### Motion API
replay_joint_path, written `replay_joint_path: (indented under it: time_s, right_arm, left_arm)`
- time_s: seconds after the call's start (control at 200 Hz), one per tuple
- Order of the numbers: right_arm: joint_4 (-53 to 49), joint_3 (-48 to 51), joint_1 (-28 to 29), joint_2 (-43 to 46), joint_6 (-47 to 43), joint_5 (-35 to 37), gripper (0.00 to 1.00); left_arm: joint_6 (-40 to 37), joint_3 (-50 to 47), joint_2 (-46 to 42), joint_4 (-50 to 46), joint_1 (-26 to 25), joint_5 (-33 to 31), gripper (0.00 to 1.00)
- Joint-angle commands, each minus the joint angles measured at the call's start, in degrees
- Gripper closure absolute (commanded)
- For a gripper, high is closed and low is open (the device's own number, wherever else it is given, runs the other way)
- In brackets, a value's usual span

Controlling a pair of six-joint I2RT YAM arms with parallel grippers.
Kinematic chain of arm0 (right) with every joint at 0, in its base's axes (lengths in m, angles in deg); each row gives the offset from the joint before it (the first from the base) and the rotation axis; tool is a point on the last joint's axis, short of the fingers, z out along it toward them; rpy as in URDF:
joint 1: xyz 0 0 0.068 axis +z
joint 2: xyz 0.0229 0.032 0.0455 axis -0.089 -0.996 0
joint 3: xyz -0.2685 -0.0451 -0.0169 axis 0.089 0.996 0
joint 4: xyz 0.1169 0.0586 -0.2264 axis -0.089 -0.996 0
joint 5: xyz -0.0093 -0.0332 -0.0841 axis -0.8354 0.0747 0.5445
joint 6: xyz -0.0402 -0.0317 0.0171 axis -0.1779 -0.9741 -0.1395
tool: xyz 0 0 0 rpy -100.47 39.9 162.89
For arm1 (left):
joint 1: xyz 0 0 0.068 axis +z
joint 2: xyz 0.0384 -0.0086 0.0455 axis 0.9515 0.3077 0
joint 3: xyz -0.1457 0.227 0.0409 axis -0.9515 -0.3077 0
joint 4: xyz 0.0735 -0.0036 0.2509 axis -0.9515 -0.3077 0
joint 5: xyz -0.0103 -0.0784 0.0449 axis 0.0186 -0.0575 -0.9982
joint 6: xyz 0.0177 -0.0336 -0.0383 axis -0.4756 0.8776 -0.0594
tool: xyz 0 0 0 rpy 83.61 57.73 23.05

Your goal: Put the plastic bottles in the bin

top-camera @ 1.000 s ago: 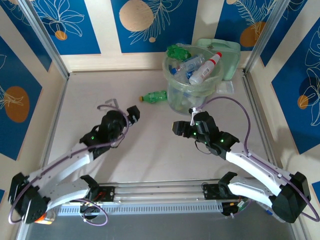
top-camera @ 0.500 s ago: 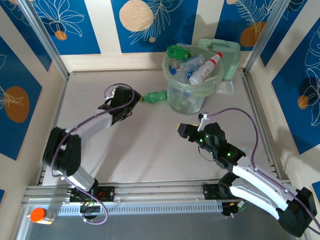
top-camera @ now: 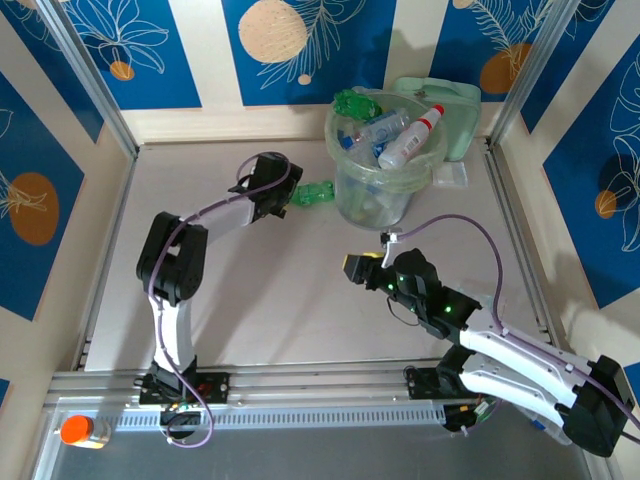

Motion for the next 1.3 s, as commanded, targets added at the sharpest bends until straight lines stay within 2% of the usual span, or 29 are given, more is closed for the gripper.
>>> replay_joint_path:
  time_s: [0.0,0.395,0.58,1.025,1.296]
  right_arm:
    - [0.7,-2.0,1.1,0.2,-1.9,3.8,0.41]
    - [0.5,-2.7,1.1,-0.8,-2.0,2.2,0.42]
    - [0.5,-2.9,1.4,-1.4,-2.4,2.7,0.42]
    - [0.6,-3.0,2.1,-1.4,-2.9,4.3,0.43]
    - [0.3,-2.9,2.1,-1.3,-3.2,4.9,0.43]
  left_arm:
    - [4.6,2.8,2.2,-2.8,-0.5,0.1,0.08]
    - [7.3,8.7,9.9,-3.5,-0.7,1.4,0.06]
    - [8.4,10.6,12.4,-4.2,-0.9,1.5,0.07]
    - [4.9,14.2,16.3,-5.3,-1.2,1.9,0.34]
    - [1.2,10.1,12.4,-4.9,-0.9,1.9,0.45]
